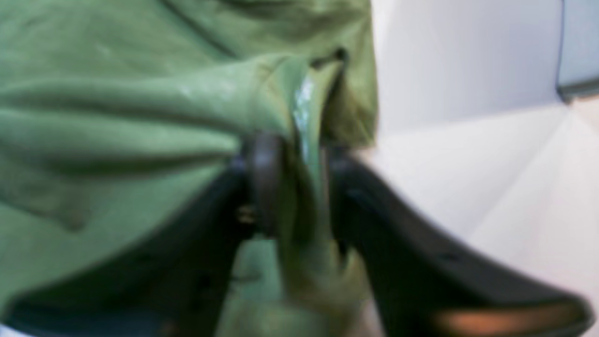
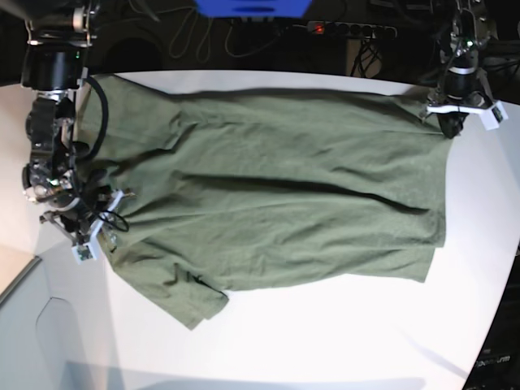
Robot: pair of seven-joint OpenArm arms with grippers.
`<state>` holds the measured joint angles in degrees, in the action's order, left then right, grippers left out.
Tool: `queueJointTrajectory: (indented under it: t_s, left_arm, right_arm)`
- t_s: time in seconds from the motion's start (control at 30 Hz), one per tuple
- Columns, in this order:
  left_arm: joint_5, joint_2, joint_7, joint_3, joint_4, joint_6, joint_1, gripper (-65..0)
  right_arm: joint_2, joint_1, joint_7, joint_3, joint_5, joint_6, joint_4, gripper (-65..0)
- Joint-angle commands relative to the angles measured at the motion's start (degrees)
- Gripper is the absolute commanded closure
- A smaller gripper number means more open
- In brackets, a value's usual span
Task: Layout the t-shirt on the table in an organized manner, then fold the t-shirt properly
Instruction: 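Adjust the right gripper's grip on the collar and pull taut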
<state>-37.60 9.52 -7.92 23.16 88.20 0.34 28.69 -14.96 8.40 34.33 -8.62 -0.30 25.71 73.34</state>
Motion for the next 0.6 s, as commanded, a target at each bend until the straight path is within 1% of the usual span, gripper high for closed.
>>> queueJointTrajectory:
  t_s: [0.0,0.1,0.13,0.17,0.27,0.33,0.47,0.57]
  left_arm:
    - [-0.07,0.55,1.37,0.27,0.90,-0.21,0.10,-0.2]
    - [-0.07,0.55,1.37,0.27,0.90,-0.21,0.10,-0.2]
    - [-0.07,0.55,1.37,0.27,0.90,-0.21,0.10,-0.2]
    - [-0.07,0.46,1.37,0.27,0.90,-0.21,0.10,-0.2]
    - [-0.07,0.46,1.37,0.27,0.90,-0.21,0.10,-0.2]
    - [-0.07,0.46,1.37,0.27,0.90,-0.21,0.10,-0.2]
    - [-0.07,0.55,1.37,0.27,0.90,-0.21,0.10,-0.2]
    - [-0.07,0.55,1.37,0.27,0.90,-0.21,0.02,-0.2]
  right_arm:
    - [-1.08,0.87,-1.05,-0.65,0.25,-0.35,1.25,-27.1]
    - [-1.35,-2.38,-1.23,-4.78,0.25,-0.35,5.38,-38.7]
    - [-1.17,-3.88,-1.23,-6.19,0.25,-0.26,7.41,-41.0]
    - [-1.17,-5.72,-1.23,-7.42,0.34,-0.18,9.87,-41.7]
    - [-1.17,-12.14,-1.14,-7.95,0.34,-0.18,15.93,-39.8]
    - [-1.17,-16.10,-1.14,-7.86,0.43,-0.18,18.04,-38.7]
    - [0.59,-21.20,-1.14,-8.21,0.43,-0.18,17.96,-38.9]
    - [0.85,-23.48,-1.14,-8.21,0.51,-0.18,16.55,-39.0]
